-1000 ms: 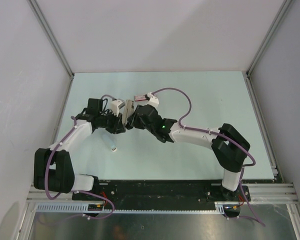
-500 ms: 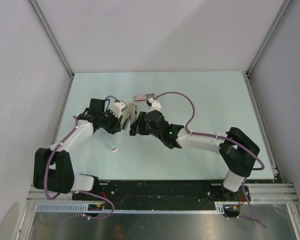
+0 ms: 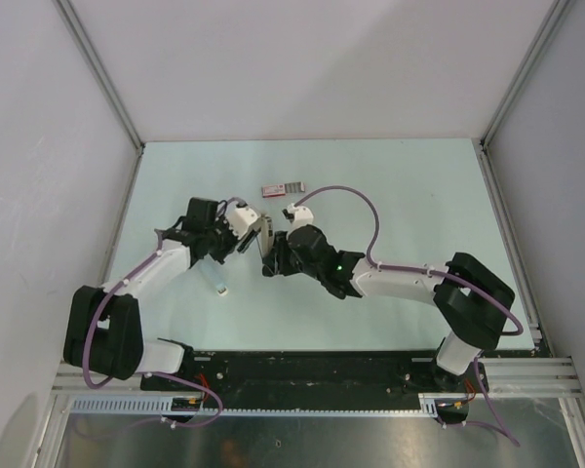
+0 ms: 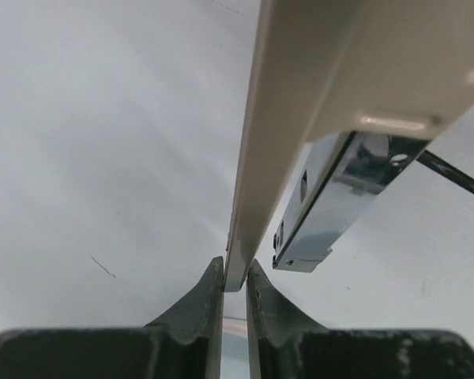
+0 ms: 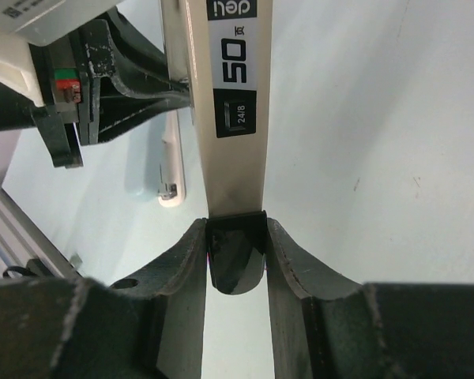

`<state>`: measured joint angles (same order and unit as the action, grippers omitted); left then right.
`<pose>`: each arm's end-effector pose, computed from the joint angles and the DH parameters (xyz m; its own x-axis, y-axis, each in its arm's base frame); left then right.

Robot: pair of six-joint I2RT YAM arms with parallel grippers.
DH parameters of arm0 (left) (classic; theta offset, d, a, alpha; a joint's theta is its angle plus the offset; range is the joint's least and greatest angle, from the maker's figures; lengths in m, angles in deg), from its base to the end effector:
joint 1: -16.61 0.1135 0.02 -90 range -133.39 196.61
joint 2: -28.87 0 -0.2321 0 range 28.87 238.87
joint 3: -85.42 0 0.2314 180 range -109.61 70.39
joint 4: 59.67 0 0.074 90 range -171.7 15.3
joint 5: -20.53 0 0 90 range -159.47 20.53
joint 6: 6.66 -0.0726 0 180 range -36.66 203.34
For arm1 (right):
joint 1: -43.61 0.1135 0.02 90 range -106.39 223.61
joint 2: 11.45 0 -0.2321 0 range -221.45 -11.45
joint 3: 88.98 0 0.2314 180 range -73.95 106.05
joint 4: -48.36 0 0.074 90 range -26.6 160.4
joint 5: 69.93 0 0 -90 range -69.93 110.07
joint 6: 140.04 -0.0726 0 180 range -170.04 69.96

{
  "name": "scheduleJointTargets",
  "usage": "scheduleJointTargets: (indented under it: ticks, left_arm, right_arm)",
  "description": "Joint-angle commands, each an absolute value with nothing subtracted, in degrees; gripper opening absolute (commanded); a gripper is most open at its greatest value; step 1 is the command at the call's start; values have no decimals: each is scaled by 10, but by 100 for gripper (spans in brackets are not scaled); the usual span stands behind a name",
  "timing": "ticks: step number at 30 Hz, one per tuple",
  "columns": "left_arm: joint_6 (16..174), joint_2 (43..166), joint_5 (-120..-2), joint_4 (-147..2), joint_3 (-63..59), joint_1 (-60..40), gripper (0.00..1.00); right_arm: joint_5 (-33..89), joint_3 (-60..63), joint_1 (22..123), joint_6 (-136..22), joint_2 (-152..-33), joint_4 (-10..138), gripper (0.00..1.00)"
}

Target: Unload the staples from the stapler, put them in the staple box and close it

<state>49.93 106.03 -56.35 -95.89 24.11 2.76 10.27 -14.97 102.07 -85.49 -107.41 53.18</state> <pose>0.2679 -0.0830 0.1625 -0.4363 0.6599 -0.6117 0.7294 0.6575 0.1890 0.2138 0.3248 0.1923 -0.6329 0.0614 -0.7718 -0.4827 0.7481 0.4554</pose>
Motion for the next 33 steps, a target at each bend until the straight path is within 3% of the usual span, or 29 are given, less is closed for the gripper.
scheduleJointTargets:
  ticks: [1,33]
  left_arm:
    - [464,1048,-617,-885,245,14,0]
    - [282,1035,-817,-669,371,-87,0]
  right_arm:
    - [91,-174,1025,-814,-1039,525,0]
    - [104,-204,1028,-756,-1020,543,0]
